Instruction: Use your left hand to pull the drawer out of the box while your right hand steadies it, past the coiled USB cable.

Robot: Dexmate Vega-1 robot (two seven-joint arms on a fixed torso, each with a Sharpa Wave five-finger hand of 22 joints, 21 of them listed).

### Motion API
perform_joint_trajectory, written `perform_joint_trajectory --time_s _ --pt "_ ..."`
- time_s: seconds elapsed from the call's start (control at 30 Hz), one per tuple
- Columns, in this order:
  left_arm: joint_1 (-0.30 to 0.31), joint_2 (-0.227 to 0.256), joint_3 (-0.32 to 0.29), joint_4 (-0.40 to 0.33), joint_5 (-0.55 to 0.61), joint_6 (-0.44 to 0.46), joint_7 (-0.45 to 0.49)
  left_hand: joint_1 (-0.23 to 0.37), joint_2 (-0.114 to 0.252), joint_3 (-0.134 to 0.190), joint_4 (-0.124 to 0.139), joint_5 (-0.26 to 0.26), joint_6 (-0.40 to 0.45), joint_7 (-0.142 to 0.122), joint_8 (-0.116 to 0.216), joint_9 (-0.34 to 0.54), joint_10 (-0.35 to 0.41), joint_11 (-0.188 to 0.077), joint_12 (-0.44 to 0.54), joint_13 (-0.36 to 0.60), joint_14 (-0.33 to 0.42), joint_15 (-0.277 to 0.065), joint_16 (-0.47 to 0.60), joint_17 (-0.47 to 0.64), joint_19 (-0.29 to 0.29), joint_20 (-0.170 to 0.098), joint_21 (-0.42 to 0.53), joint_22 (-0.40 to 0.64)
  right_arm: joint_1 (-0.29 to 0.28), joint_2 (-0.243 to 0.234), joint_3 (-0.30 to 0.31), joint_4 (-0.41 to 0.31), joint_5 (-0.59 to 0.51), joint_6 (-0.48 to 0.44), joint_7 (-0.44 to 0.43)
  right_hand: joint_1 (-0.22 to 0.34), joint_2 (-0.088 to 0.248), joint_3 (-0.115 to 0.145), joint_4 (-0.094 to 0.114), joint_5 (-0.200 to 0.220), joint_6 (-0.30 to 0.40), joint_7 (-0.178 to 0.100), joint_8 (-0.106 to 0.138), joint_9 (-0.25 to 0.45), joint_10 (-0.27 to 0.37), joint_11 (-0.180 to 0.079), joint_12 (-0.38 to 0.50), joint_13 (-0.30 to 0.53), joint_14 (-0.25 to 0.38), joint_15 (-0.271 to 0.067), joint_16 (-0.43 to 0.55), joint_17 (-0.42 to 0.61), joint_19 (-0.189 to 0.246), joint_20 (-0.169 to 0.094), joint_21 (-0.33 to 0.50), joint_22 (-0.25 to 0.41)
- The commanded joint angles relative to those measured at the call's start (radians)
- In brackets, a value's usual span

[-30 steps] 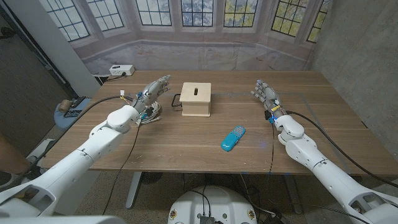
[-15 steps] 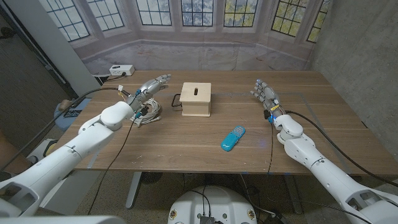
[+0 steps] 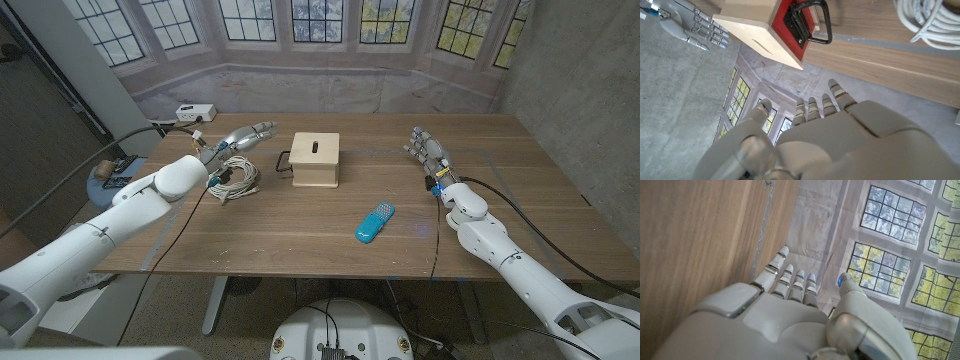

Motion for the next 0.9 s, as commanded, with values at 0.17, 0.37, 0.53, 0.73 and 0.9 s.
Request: perform_joint_trajectory --time_s 0.17,0.37,0.53,0.73,0.9 --pt "-0.049 0.076 0.042 -0.065 0.196 0.113 -0.052 0.002 0.001 -0.012 0.01 0.003 0.014 -0.001 0.007 0.006 0.02 -0.002 0.006 0.001 -0.026 0.004 -0.001 0.008 -0.019 -0.008 -0.002 0.003 0.024 0.007 0.0 0.035 0.001 0.004 0.01 0.016 0.001 0.001 -0.008 -0.002 0.004 0.003 0.007 0.003 0.004 -0.004 0.005 0.004 -0.005 -0.033 0.006 0.002 0.002 -0.003 0.004 0.006" --pt "-0.068 0.087 0.055 -0.08 0.236 0.141 -0.083 -0.004 -0.002 -0.016 0.015 0.003 0.015 -0.004 0.006 0.006 0.025 -0.004 0.007 0.002 -0.043 0.003 -0.004 0.009 -0.032 -0.013 -0.005 0.003 0.034 0.011 0.0 0.05 0.001 0.007 0.014 0.017 0.001 0.001 -0.009 -0.002 0.005 0.003 0.007 0.003 0.004 -0.004 0.005 0.004 -0.005 -0.034 0.007 0.002 0.003 -0.002 0.004 0.006" --pt "-0.076 0.095 0.058 -0.088 0.248 0.156 -0.104 -0.007 -0.005 -0.018 0.017 0.003 0.018 -0.006 0.007 0.006 0.027 -0.007 0.007 0.002 -0.045 0.001 -0.004 0.009 -0.035 -0.014 -0.006 0.003 0.043 0.014 0.0 0.063 -0.001 0.012 0.015 0.018 0.002 0.001 -0.011 -0.002 0.005 0.004 0.007 0.003 0.003 -0.004 0.005 0.004 -0.005 -0.034 0.007 0.001 0.003 -0.002 0.004 0.006" --pt "-0.097 0.099 0.067 -0.094 0.258 0.175 -0.145 -0.01 -0.011 -0.021 0.017 0.003 0.025 -0.01 0.009 0.007 0.03 -0.006 0.008 0.002 -0.046 0.0 -0.002 0.008 -0.039 -0.015 -0.006 0.003 0.055 0.012 -0.002 0.067 -0.006 0.011 0.019 0.019 0.002 0.0 -0.013 -0.002 0.006 0.005 0.007 0.003 0.005 0.0 0.006 0.004 -0.006 -0.032 0.008 0.001 0.004 -0.001 0.005 0.006" --pt "-0.111 0.1 0.074 -0.098 0.265 0.191 -0.172 -0.019 -0.023 -0.03 0.019 0.002 0.033 -0.015 0.01 0.007 0.026 0.01 0.005 0.002 -0.053 0.0 -0.002 0.008 -0.047 -0.014 -0.006 0.003 0.062 0.008 -0.003 0.065 -0.009 0.006 0.021 0.025 -0.001 0.001 -0.02 -0.002 0.005 0.006 0.007 0.003 0.004 0.003 0.005 0.004 -0.007 -0.03 0.007 -0.001 0.004 0.0 0.005 0.006"
